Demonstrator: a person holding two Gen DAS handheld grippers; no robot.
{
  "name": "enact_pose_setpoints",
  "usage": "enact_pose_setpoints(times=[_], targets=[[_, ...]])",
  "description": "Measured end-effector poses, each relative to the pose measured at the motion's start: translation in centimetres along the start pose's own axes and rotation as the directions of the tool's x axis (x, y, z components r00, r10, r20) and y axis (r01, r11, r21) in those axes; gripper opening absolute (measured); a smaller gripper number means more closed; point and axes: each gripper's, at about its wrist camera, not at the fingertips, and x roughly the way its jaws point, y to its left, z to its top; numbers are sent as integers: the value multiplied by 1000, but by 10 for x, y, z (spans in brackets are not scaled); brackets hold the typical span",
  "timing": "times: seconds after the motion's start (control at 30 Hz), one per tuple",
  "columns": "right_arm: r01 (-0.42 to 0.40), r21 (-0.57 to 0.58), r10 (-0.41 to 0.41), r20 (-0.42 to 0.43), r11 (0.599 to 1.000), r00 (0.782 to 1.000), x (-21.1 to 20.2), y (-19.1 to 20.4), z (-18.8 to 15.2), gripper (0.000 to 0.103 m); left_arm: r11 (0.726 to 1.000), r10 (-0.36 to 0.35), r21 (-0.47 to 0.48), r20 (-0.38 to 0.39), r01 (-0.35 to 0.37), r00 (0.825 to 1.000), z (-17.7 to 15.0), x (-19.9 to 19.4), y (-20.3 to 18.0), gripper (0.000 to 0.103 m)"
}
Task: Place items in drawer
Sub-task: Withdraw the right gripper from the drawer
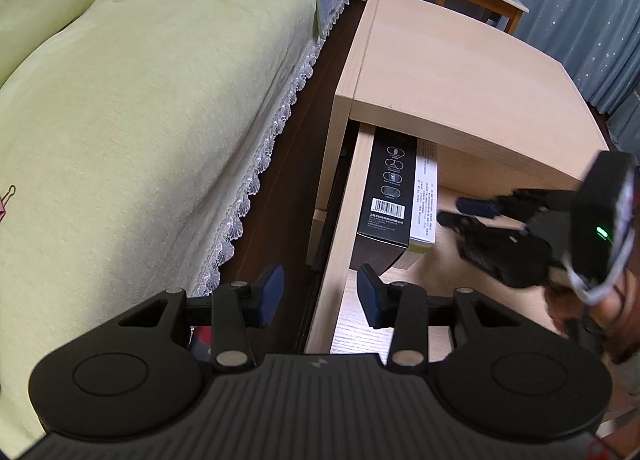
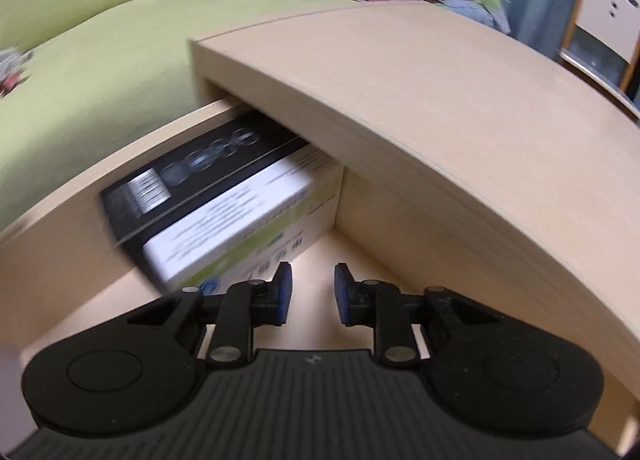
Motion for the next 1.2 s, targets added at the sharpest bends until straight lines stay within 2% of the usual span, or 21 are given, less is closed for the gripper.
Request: enact_pose_setpoints(times=[0.13, 0.27, 0.37, 0.4, 0.43, 0.47, 0.57, 0.73, 0.8, 0.83, 1.2], targets=[[-19, 39, 18, 13, 999, 1000, 11, 2, 4, 8, 1000, 6, 0, 5, -6, 1000, -1, -2, 4, 47], [-21, 90, 20, 7, 996, 1000, 8, -3, 2, 8, 1000, 2, -1, 10, -2, 1000, -2, -5, 9, 47], [-6, 91, 6, 2, 996, 1000, -10, -4, 1, 9, 1000, -5, 9, 22, 5, 1000, -5, -10, 9, 48], [-7, 91, 6, 7, 996, 1000, -19, -4, 1, 9, 1000, -6, 14, 28, 5, 1000, -7, -13, 9, 50], [-8, 93, 6, 15, 996, 1000, -28, -6, 1, 9, 1000, -7, 18, 33, 6, 999, -8, -16, 8, 60], [-8, 95, 6, 26, 995, 1000, -40, -7, 0, 12, 1000, -8, 23, 39, 7, 999, -10, -19, 8, 68], [5, 107, -11, 55, 994, 998, -79, -11, -3, 34, 999, -11, 36, 56, 9, 998, -14, -28, 6, 68], [27, 162, -43, 92, 986, 995, -130, -18, -11, 37, 998, -17, 60, 84, 12, 996, -21, -42, 3, 68], [26, 199, -47, 101, 980, 994, -145, -21, -17, 46, 998, -19, 69, 95, 13, 995, -24, -48, 2, 68], [25, 214, -49, 106, 977, 993, -153, -22, -21, 48, 997, -21, 73, 100, 13, 995, -26, -51, 1, 68], [73, 305, -110, 103, 949, 989, -220, -19, -68, 56, 989, -47, 142, 128, 29, 991, -49, -78, -32, 68]])
